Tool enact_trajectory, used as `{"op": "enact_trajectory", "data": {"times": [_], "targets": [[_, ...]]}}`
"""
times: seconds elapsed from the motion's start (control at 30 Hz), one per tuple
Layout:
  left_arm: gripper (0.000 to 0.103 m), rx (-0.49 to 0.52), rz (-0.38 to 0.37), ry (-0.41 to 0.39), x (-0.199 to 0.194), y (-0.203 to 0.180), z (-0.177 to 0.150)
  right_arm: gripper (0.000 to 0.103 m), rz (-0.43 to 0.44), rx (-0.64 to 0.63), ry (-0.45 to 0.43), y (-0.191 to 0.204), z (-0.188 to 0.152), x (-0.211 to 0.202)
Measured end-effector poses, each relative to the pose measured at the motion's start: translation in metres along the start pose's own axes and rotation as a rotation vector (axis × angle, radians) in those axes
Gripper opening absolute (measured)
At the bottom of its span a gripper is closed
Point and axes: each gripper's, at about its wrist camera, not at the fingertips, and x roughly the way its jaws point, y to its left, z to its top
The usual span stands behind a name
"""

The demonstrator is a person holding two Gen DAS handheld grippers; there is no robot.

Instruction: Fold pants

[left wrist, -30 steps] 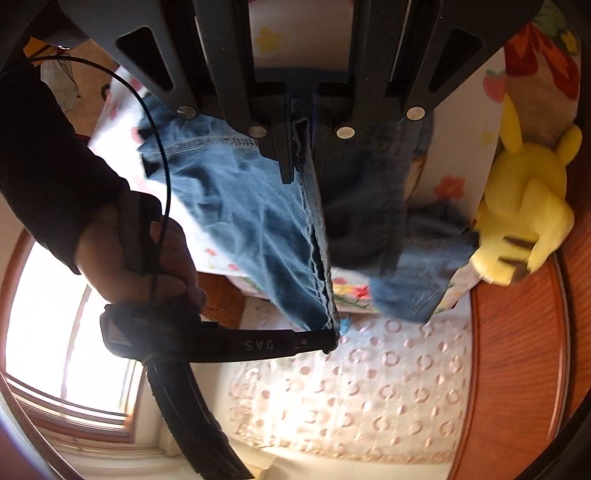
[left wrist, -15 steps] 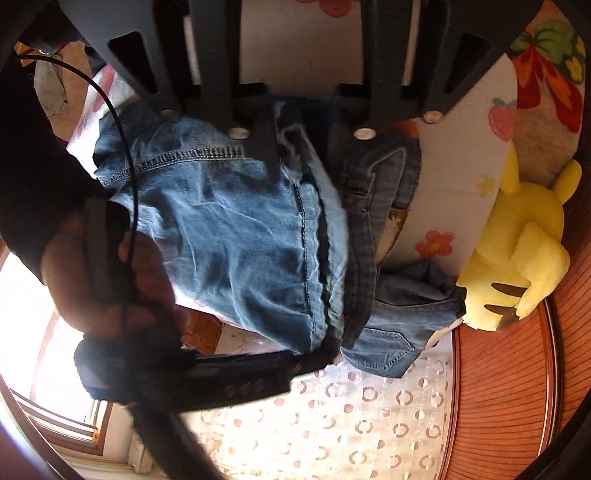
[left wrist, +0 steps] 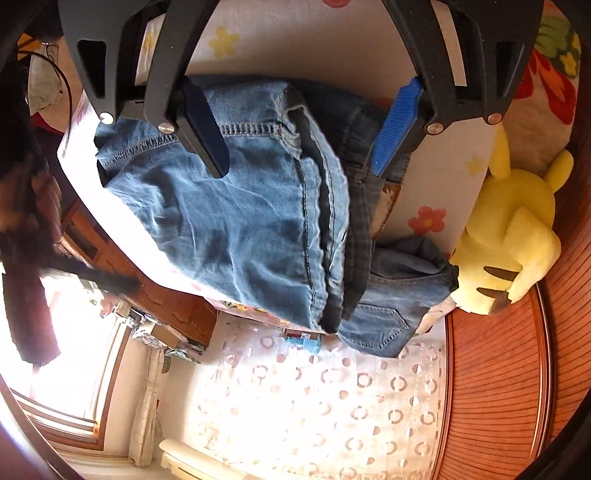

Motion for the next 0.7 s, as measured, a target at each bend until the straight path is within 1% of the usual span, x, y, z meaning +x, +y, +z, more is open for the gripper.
{"op": "enact_trajectory", "data": {"times": [0.13,0.3,0.33,0.47,0.57,0.6,0.63,0.7], "targets": [[0.080,0.015,-0.002,-0.010,0.002,-0.006,0.003,0.042,-0.014,0.052,0.041,-0.013,-0.043,-0.031],[0.079,0.058,-0.024,-0.017,-0.001,-0.019,0.001,0.042,-0.027,0.121,0.087,-0.018,-0.085,-0.049],[0.075,0.065,-0.025,-0.016,0.000,-0.021,0.001,0.042,-0.028,0.129,0.094,-0.018,-0.090,-0.050],[0.063,0.092,-0.031,-0.015,-0.002,-0.026,-0.001,0.042,-0.022,0.160,0.119,-0.014,-0.105,-0.048],[0.048,0.101,-0.030,-0.002,0.000,-0.025,-0.004,0.042,-0.026,0.168,0.121,-0.012,-0.112,-0.048],[0.040,0.101,-0.027,-0.001,0.001,-0.024,-0.005,0.042,-0.021,0.176,0.117,-0.012,-0.115,-0.050],[0.037,0.099,-0.025,-0.005,0.000,-0.023,-0.006,0.042,-0.019,0.187,0.115,-0.012,-0.117,-0.051],[0.037,0.092,-0.028,-0.038,-0.008,-0.021,-0.005,0.042,-0.017,0.204,0.111,-0.012,-0.120,-0.052]]}}
